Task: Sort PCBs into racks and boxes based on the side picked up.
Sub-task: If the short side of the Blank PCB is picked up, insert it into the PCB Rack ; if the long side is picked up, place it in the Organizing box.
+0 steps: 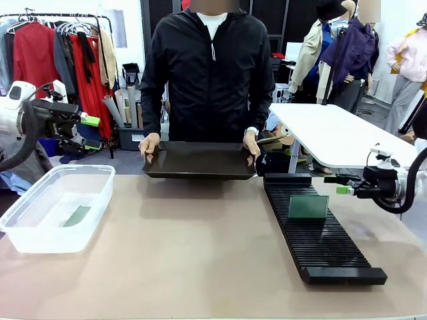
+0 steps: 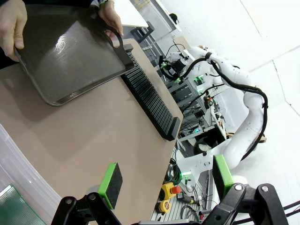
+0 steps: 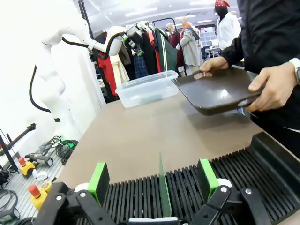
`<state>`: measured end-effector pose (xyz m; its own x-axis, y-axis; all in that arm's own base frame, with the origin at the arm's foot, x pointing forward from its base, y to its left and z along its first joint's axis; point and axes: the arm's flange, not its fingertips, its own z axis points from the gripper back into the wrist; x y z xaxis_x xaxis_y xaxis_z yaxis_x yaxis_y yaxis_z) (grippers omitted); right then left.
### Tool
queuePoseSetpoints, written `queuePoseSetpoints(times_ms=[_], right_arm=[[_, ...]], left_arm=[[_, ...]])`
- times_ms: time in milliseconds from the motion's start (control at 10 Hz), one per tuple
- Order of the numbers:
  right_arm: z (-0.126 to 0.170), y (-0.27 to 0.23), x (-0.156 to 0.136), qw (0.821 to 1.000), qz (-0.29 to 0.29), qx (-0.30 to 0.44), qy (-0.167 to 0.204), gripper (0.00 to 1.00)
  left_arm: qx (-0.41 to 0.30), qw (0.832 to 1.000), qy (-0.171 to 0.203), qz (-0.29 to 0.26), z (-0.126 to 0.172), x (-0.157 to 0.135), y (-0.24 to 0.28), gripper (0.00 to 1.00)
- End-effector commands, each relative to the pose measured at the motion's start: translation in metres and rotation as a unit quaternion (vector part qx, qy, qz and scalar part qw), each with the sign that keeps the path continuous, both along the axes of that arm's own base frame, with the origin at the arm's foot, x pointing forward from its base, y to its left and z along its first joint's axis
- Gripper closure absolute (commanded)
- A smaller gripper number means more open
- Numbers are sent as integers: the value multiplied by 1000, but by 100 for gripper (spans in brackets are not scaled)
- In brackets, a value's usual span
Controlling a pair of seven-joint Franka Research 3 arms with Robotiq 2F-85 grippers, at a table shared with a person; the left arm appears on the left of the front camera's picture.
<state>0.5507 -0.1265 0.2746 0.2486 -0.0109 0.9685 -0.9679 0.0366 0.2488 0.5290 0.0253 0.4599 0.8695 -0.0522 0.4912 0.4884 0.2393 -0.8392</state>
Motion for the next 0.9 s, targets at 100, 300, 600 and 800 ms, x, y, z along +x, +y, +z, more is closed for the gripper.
queuePoseSetpoints(times_ms=[100, 300, 600, 800], right_arm=[[39, 5, -11, 999, 28, -1, 36, 0], [74, 15, -32, 997, 37, -27, 55, 0], [116, 33, -61, 990, 33, -42, 132, 0], [133, 45, -74, 978, -3, -43, 204, 0]], left_arm=[[-1, 1000, -1, 0, 2, -2, 0, 0], [-1, 1000, -1, 0, 2, -2, 0, 0], [-1, 1000, -1, 0, 2, -2, 0, 0], [-1, 1000, -1, 0, 2, -2, 0, 0]])
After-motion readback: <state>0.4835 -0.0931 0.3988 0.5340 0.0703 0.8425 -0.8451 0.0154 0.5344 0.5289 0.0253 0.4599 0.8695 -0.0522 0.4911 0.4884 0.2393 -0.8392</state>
